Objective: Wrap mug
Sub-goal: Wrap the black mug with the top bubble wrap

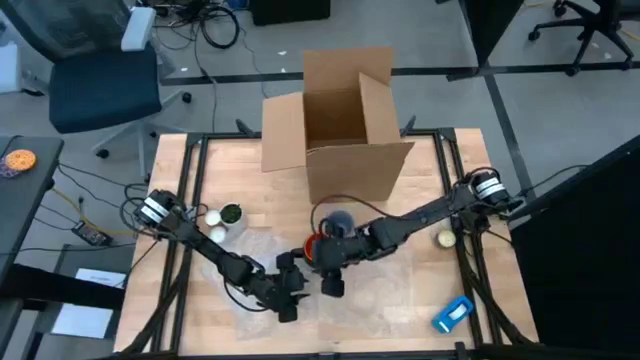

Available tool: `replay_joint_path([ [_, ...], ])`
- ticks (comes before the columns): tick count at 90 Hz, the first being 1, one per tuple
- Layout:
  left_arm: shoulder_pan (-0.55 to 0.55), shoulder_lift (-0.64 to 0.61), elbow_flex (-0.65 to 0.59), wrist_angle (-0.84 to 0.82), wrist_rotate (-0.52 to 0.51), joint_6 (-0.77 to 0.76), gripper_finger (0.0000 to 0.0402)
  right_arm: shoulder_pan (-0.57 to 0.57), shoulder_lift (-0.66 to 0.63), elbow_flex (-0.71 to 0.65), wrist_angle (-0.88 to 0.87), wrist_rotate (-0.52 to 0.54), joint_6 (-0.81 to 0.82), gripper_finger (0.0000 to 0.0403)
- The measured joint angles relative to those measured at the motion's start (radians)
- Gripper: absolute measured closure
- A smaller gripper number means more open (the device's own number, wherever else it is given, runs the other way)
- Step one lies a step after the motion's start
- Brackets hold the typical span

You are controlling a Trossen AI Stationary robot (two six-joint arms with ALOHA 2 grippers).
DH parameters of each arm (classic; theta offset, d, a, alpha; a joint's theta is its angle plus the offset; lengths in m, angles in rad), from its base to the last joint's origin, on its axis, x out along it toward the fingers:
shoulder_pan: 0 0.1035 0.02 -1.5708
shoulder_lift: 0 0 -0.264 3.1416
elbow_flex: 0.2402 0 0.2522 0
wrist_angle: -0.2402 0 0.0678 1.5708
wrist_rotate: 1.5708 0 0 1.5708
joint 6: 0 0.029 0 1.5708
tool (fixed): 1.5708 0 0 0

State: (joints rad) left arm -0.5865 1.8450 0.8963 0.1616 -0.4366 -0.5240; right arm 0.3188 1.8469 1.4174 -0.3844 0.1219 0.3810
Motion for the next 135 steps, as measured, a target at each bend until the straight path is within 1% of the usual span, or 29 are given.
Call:
replay_joint_path([
  [34,0.0,0.0,0.0,-0.025,0.008,-0.001,0.0239,-0.059,0.0,0.0,-0.092,-0.126,-0.246,0.0261],
  [45,0.0,0.0,0.0,-0.025,0.016,-0.002,0.0239,-0.084,0.0,0.0,-0.097,-0.144,-0.329,0.0261],
  [59,0.0,0.0,0.0,-0.026,0.023,-0.004,0.0239,-0.1,0.0,0.0,-0.075,-0.211,-0.417,0.0261],
  [69,0.0,0.0,0.0,-0.026,0.023,-0.014,0.0239,-0.116,0.0,0.0,-0.074,-0.236,-0.443,0.0261],
  [85,0.0,0.0,0.0,-0.025,0.023,-0.038,0.0239,-0.133,0.001,0.0,-0.068,-0.308,-0.458,0.0261],
  [100,0.0,0.002,0.0,-0.024,0.026,-0.085,0.0239,-0.133,0.051,-0.001,-0.053,-0.361,-0.481,0.0261],
  [113,0.0,0.002,0.0,-0.026,0.024,-0.113,0.0239,-0.133,0.074,-0.001,-0.082,-0.316,-0.485,0.0261],
  [120,0.0,0.002,0.0,-0.025,0.021,-0.113,0.0239,-0.133,0.073,0.0,-0.077,-0.309,-0.486,0.0265],
  [129,0.0,0.002,0.0,-0.025,0.02,-0.111,0.0239,-0.133,0.073,0.0,-0.085,-0.308,-0.481,0.0282],
  [135,0.001,0.002,0.0,-0.024,0.016,-0.108,0.0239,-0.132,0.072,0.0,-0.091,-0.308,-0.48,0.0304],
])
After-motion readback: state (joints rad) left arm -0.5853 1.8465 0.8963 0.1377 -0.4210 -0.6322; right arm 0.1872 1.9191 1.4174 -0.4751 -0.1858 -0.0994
